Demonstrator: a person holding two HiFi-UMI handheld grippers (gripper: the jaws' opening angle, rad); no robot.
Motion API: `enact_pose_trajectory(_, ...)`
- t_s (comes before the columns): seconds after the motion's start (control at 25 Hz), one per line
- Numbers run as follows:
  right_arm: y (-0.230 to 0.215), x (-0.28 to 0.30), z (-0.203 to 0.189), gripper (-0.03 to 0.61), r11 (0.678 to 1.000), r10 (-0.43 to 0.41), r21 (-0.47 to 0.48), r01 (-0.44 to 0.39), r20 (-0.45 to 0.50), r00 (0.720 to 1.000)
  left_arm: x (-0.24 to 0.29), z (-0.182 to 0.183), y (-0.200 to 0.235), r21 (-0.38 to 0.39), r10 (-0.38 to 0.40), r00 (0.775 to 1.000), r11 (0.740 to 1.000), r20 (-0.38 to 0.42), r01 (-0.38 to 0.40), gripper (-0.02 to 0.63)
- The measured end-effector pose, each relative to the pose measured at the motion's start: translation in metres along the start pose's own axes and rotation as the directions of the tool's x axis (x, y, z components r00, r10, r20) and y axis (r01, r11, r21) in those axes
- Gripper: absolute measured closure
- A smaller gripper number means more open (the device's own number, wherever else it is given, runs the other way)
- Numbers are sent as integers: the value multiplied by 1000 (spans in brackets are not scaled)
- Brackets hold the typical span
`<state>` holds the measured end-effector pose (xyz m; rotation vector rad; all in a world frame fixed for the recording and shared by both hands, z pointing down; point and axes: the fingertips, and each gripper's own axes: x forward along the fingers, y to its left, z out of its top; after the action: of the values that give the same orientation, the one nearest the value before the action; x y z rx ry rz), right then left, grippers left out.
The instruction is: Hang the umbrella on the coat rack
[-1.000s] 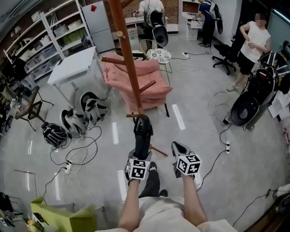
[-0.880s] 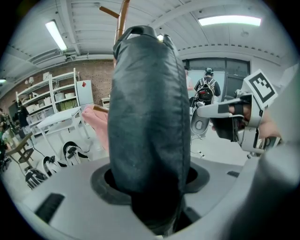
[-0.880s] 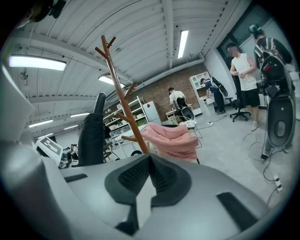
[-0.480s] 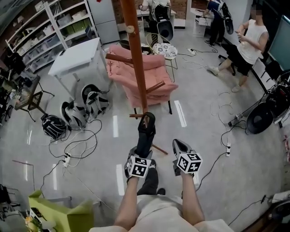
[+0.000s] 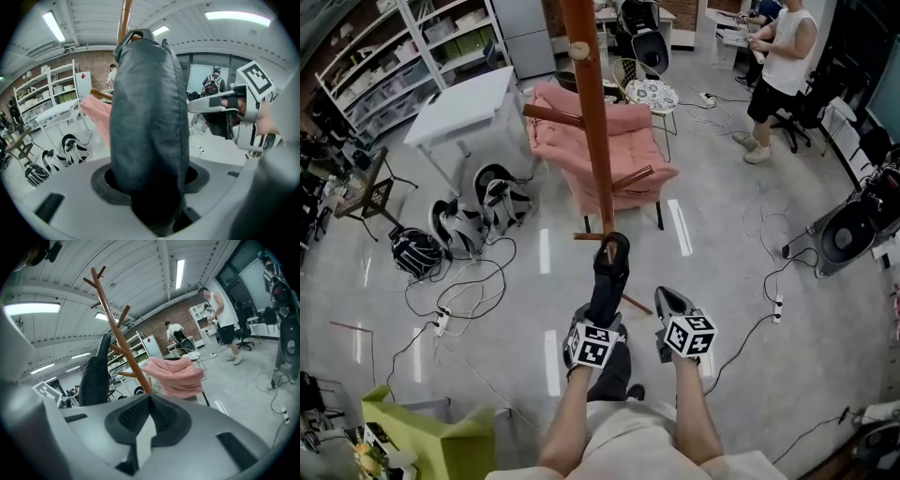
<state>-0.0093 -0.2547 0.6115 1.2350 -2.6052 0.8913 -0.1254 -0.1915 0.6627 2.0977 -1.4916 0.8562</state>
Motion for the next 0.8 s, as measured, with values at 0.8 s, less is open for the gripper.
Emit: enact_pose_trajectory(0.8, -18, 2, 1, 575, 999, -24, 38, 24, -5, 1000, 18, 5, -4, -12, 4, 1000, 1000, -24, -4, 359)
